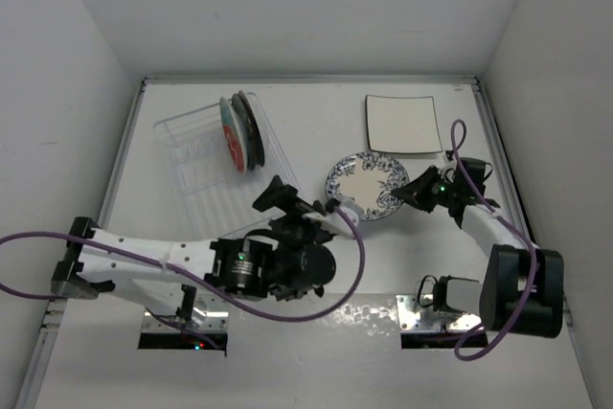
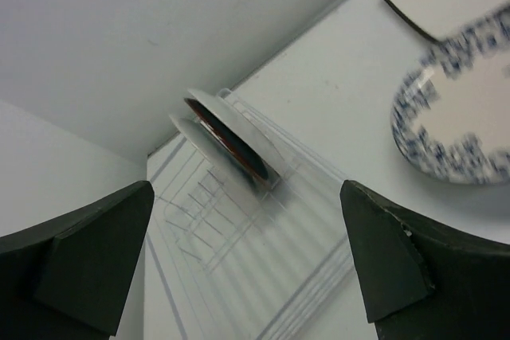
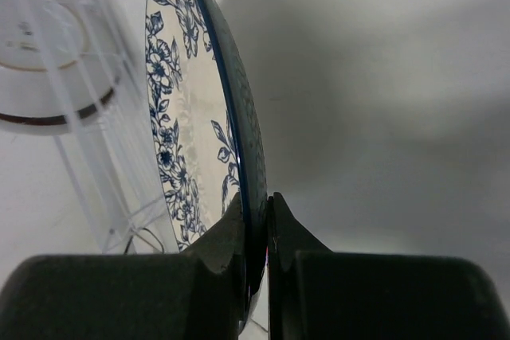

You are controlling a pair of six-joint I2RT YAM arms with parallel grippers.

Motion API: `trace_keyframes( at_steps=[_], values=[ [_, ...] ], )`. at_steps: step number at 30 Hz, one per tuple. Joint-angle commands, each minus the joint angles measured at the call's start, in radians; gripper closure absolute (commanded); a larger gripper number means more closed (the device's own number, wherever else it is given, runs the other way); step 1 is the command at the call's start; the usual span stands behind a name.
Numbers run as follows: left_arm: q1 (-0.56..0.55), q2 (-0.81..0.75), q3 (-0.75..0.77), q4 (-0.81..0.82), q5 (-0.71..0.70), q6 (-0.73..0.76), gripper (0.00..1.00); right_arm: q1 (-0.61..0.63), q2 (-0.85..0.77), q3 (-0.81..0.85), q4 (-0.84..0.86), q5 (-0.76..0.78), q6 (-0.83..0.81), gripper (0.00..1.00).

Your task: Unload the plates from the dish rack

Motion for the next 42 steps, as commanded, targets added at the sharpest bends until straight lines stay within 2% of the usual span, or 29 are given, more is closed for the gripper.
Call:
trace_keyframes(
  at_steps=[1, 2, 3, 4, 6, 8, 9, 10, 11, 12, 13, 14, 16, 17, 19, 23, 27, 32, 34, 37, 42],
  values=[
    [0.114, -0.054, 0.166, -0.244, -0.03, -0.337, 0.0, -0.006, 0.06, -0.031, 0.143, -0.057, -0.035, 1.0],
    [0.168, -0.057, 0.221, -0.325, 0.022, -0.55, 0.0, -0.006, 0.074, -0.042, 0.146, -0.048, -0.036, 1.0],
    [0.293, -0.064, 0.287, -0.371, 0.08, -0.61, 0.0, -0.006, 0.084, -0.065, 0.178, -0.046, -0.036, 1.0],
    [0.347, -0.073, 0.291, -0.343, 0.177, -0.624, 0.0, -0.006, 0.101, -0.075, 0.186, -0.048, -0.039, 1.0],
    [0.461, -0.099, 0.278, -0.303, 0.208, -0.617, 0.0, -0.006, 0.107, -0.095, 0.171, -0.039, -0.053, 1.0],
    [0.558, -0.088, 0.295, -0.322, 0.282, -0.68, 0.0, 0.0, 0.106, -0.105, 0.144, -0.023, -0.088, 0.94],
    [0.672, -0.081, 0.313, -0.335, 0.323, -0.703, 0.0, 0.012, 0.103, -0.117, 0.134, -0.011, -0.098, 0.9],
    [0.732, -0.076, 0.315, -0.329, 0.41, -0.729, 0.0, 0.02, 0.1, -0.117, 0.09, 0.029, -0.133, 0.75],
    [0.786, -0.064, 0.315, -0.316, 0.462, -0.736, 0.0, 0.029, 0.097, -0.112, 0.05, 0.059, -0.157, 0.68],
    [0.887, -0.055, 0.317, -0.309, 0.512, -0.749, 0.0, 0.044, 0.095, -0.103, -0.022, 0.087, -0.18, 0.6],
    [0.93, -0.044, 0.321, -0.301, 0.585, -0.764, 0.0, 0.052, 0.092, -0.096, -0.058, 0.116, -0.219, 0.5],
    [0.964, -0.018, 0.326, -0.298, 0.618, -0.785, 0.0, 0.058, 0.088, -0.088, -0.102, 0.188, -0.236, 0.34],
    [1.055, 0.008, 0.346, -0.296, 0.696, -0.825, 0.0, 0.081, 0.063, -0.066, -0.205, 0.269, -0.282, 0.21],
    [1.093, 0.028, 0.355, -0.292, 0.71, -0.839, 0.0, 0.099, 0.03, -0.06, -0.263, 0.363, -0.297, 0.01],
    [1.116, 0.039, 0.353, -0.281, 0.731, -0.862, 0.0, 0.109, -0.012, -0.056, -0.316, 0.452, -0.306, 0.01],
    [1.147, 0.056, 0.324, -0.252, 0.745, -0.922, 0.01, 0.15, -0.158, -0.027, -0.417, 0.754, -0.305, 0.01],
    [1.185, 0.074, 0.288, -0.217, 0.773, -0.971, 0.05, 0.19, -0.256, 0.097, -0.549, 0.878, -0.325, 0.01],
    [1.25, 0.12, 0.266, -0.186, 0.813, -0.991, 0.22, 0.199, -0.307, 0.181, -0.6, 0.848, -0.354, 0.01],
    [1.274, 0.136, 0.257, -0.171, 0.849, -0.996, 0.37, 0.201, -0.308, 0.19, -0.607, 0.807, -0.371, 0.01],
    [1.319, 0.151, 0.214, -0.096, 0.941, -0.974, 0.42, 0.201, -0.305, 0.194, -0.613, 0.759, -0.397, 0.01],
    [1.348, 0.197, 0.192, -0.033, 1.024, -0.962, 0.42, 0.202, -0.29, 0.159, -0.548, 0.693, -0.389, 0.01]
  ],
)
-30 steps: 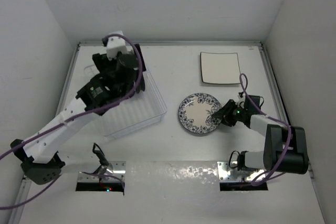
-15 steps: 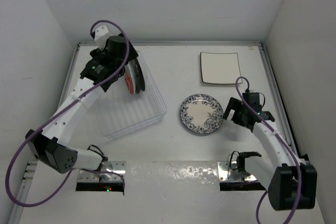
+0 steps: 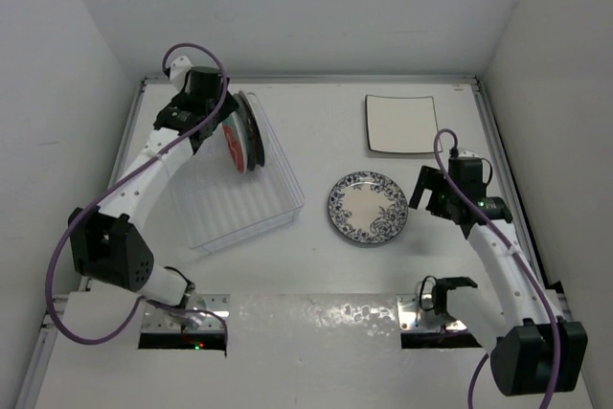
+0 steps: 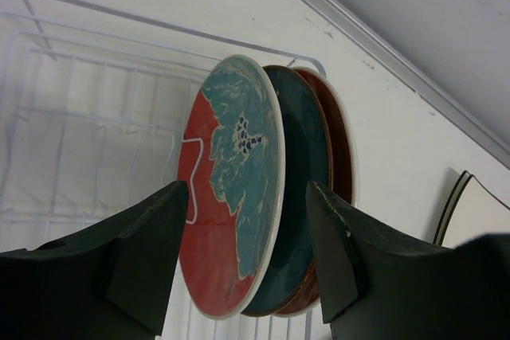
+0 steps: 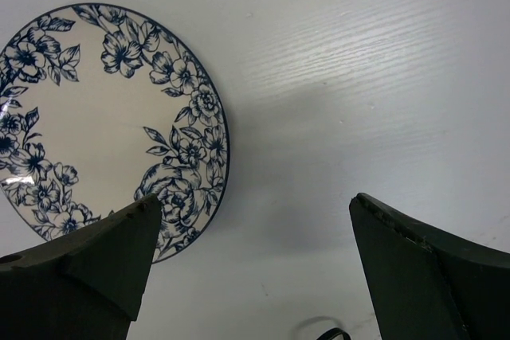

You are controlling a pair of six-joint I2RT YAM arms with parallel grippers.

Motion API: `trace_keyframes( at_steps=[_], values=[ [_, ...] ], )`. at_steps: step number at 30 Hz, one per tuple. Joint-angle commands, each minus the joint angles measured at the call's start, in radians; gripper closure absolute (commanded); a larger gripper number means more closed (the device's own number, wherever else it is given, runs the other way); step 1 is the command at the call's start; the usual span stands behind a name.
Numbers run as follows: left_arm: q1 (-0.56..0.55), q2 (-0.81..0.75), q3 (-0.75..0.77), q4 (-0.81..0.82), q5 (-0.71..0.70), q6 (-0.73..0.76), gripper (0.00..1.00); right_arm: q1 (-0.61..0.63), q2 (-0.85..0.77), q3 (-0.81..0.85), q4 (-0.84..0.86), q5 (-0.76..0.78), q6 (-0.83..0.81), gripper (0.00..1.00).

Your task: Unload the plates from the dish rack

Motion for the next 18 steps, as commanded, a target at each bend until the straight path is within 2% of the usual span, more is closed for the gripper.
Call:
trace_keyframes(
  at_steps=[1, 7, 10, 11, 15, 18],
  values=[
    [0.017, 0.017, -0.014, 0.115, 0.098, 0.008, 0.42, 0.006, 0.022, -0.014, 0.04, -0.056, -0.013, 0.01],
    [0.028, 0.068, -0.045, 0.164, 0.147, 0.013, 0.43, 0.008, 0.062, -0.046, 0.077, -0.089, -0.012, 0.01],
    [0.029, 0.085, -0.065, 0.173, 0.15, 0.007, 0.56, 0.008, 0.06, -0.047, 0.077, -0.084, -0.013, 0.01],
    [0.031, 0.088, -0.071, 0.173, 0.145, 0.002, 0.66, 0.008, 0.059, -0.046, 0.076, -0.079, -0.016, 0.01],
    [0.04, 0.097, -0.085, 0.175, 0.144, -0.003, 0.73, 0.008, 0.046, -0.034, 0.065, -0.072, -0.024, 0.01],
    [0.046, 0.102, -0.087, 0.175, 0.147, 0.002, 0.84, 0.008, 0.034, -0.031, 0.056, -0.066, -0.026, 0.01]
  ],
)
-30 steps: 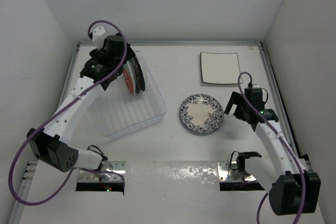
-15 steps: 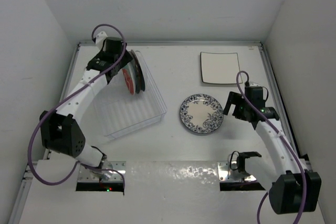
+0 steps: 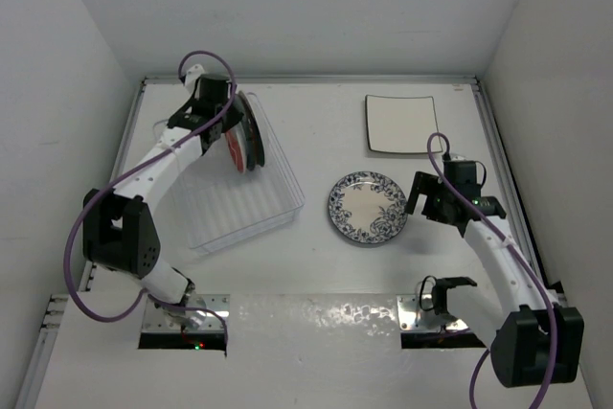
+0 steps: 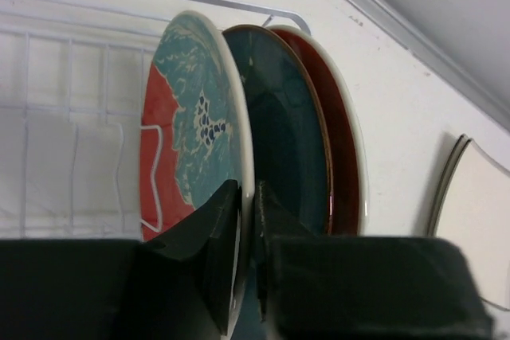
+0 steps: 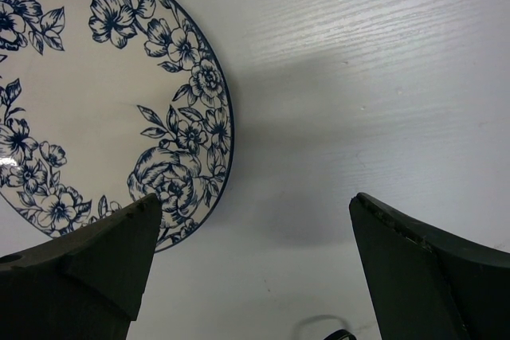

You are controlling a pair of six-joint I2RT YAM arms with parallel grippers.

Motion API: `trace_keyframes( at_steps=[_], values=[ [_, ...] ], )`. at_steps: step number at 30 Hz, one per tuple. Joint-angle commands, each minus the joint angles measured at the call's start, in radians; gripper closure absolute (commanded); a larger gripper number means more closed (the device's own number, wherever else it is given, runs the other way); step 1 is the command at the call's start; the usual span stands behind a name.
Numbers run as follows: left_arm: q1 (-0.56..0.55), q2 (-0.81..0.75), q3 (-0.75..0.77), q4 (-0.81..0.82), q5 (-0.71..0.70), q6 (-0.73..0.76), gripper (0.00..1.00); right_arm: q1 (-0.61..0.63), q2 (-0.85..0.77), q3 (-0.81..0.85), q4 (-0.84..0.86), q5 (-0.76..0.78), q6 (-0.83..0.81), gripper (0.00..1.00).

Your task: Unload the plates from the dish rack

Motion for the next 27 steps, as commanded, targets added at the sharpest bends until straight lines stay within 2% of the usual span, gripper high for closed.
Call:
trace_keyframes(
  at_steps=[1, 3, 9, 15, 23, 25, 27],
  values=[
    [0.025, 0.001, -0.006, 0.021, -0.006, 0.009, 0.92, 0.007, -0.028, 0.026, 0.013, 0.006, -0.017, 0.01],
    [0.025, -0.02, -0.004, 0.019, -0.014, 0.012, 1.0, 0.007, -0.035, 0.035, 0.007, 0.017, -0.017, 0.01],
    [0.025, -0.115, 0.033, 0.048, -0.005, 0.067, 1.0, 0.008, -0.043, 0.052, -0.009, 0.043, -0.017, 0.01],
    [0.024, -0.152, 0.221, -0.036, -0.044, 0.242, 1.0, 0.008, -0.054, 0.081, -0.032, 0.049, -0.017, 0.01],
    [0.015, -0.171, 0.428, -0.123, -0.038, 0.503, 1.0, 0.008, -0.055, 0.21, -0.056, -0.063, 0.009, 0.01],
    [-0.014, -0.181, 0.457, -0.131, -0.076, 0.596, 1.0, 0.007, -0.042, 0.251, -0.07, -0.118, 0.025, 0.01],
    [-0.109, -0.197, 0.462, -0.105, -0.164, 0.67, 1.0, 0.007, -0.019, 0.319, -0.07, -0.23, 0.055, 0.01]
  ],
)
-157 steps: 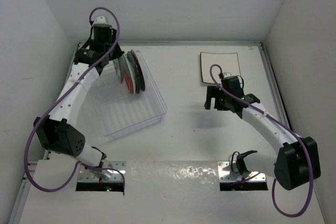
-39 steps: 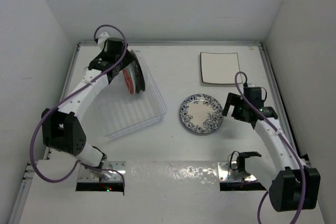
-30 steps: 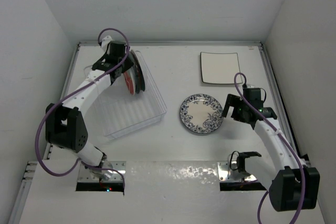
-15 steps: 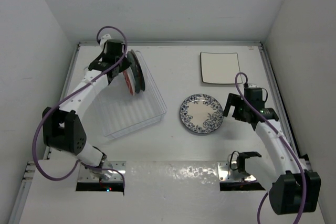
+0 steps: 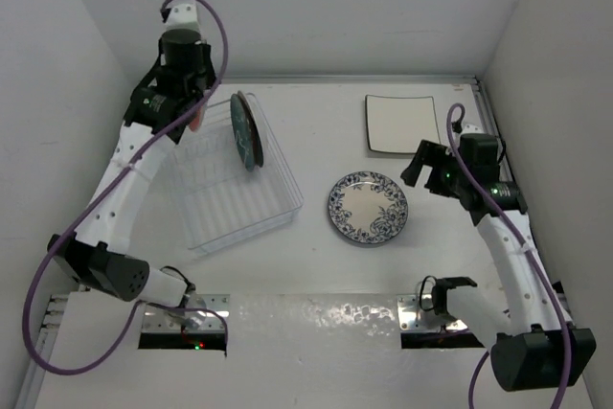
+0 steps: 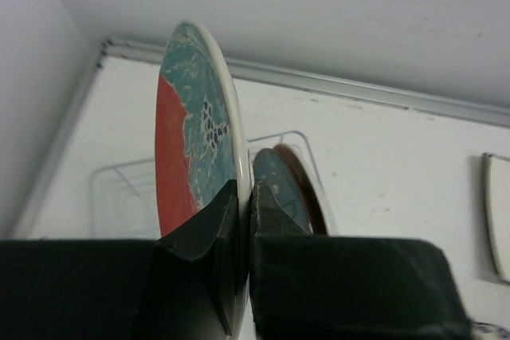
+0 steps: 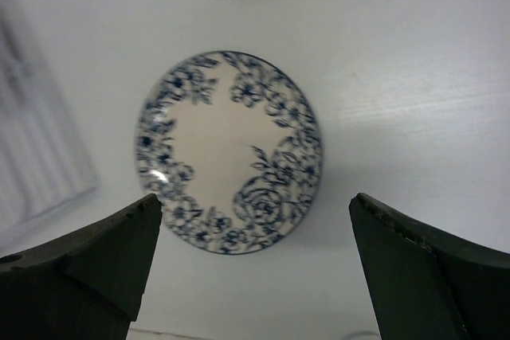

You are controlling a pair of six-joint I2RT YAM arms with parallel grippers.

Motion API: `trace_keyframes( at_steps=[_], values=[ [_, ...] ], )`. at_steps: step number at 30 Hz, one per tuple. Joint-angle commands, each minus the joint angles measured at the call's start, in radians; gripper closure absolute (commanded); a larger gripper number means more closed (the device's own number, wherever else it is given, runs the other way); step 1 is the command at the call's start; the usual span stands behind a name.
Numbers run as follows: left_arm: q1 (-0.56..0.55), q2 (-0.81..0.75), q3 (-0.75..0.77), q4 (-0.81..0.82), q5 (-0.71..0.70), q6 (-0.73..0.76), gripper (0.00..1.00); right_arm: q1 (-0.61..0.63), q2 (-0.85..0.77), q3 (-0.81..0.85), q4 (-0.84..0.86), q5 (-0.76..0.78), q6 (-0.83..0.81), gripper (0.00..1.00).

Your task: Unload the plates from the dish rack

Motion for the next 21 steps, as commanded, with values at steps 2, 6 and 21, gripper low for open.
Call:
trace_keyframes(
  at_steps=[2, 6, 21],
  values=[
    [-0.233, -0.097, 0.063, 0.151, -0.227, 0.346, 1.0, 0.003, 0.033, 0.159, 0.02, -0.273, 0.071, 0.01],
    [-0.496, -0.155, -0.008, 0.238, -0.471, 0.605, 1.0, 0.003, 0.056, 0.248, 0.102, -0.505, 0.191, 0.01],
    [-1.347, -0.135, -0.549, 0.782, -0.862, 1.316, 1.0, -0.002, 0.071, 0.389, 0.096, -0.656, 0.307, 0.01]
  ],
)
